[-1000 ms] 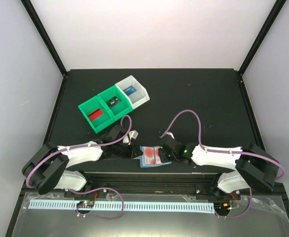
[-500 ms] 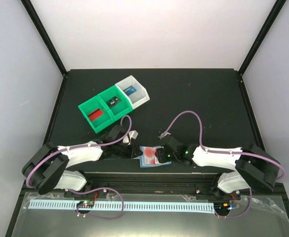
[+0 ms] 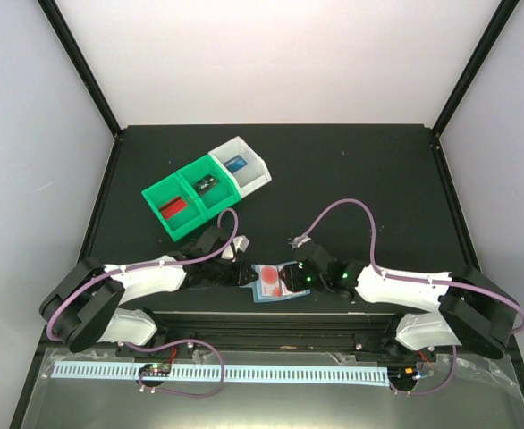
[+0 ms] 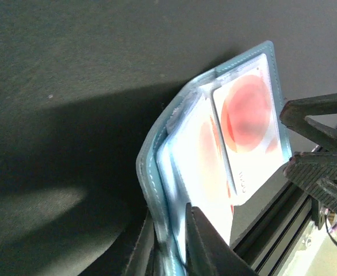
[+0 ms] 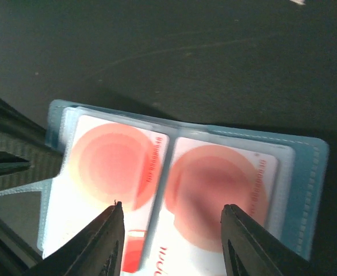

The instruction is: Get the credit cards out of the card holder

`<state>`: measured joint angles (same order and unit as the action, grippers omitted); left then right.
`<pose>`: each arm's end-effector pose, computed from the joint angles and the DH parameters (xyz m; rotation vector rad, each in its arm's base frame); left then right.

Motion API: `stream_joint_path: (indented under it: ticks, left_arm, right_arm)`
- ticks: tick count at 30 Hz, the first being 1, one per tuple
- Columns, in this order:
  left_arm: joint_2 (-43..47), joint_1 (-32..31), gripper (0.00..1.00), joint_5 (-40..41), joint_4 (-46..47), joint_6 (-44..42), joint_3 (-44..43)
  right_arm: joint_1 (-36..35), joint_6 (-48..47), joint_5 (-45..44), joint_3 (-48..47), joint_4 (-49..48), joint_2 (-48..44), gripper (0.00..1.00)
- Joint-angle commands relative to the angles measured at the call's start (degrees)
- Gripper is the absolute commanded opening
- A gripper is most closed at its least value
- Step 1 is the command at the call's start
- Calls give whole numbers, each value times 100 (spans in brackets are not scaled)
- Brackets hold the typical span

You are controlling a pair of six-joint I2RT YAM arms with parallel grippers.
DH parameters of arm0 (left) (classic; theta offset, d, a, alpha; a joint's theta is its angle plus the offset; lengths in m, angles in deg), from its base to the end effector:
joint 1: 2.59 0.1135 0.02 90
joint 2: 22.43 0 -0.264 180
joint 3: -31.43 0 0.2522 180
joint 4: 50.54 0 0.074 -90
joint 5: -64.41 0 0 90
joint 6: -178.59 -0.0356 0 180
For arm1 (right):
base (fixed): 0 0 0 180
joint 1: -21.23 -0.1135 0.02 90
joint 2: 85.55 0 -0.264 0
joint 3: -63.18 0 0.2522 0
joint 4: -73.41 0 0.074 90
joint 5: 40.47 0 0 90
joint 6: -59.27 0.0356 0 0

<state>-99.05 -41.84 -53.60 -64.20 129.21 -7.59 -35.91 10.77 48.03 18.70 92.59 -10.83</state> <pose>0.1634 -0.1551 0.1342 0.2049 2.7082 -1.1280 0.1308 0.2008 0.1579 -0.3378 2.5508 0.6995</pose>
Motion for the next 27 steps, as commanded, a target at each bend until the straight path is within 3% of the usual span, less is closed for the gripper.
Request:
stream_joint_path:
  ticks: [1, 6, 12, 20, 27]
  left_arm:
    - [234, -41, 20, 313, -242, -13, -47]
    - [763, -48, 31, 514, -505, 84, -136]
    - [1198, -117, 33, 381, -545, 117, -285]
    - [647, -356, 11, -96, 243, 226, -324]
    - [-253, -521, 3, 5, 734, 224, -207]
  right_arm:
    - [154, 136, -138, 277, 34, -227, 48]
    - [186, 196, -34, 438, -100, -179, 44]
    - [186, 178, -99, 432, -58, -104, 43]
    - [186, 235, -113, 541, -226, -77, 43]
    - [270, 344, 178, 769, -703, 99, 46]
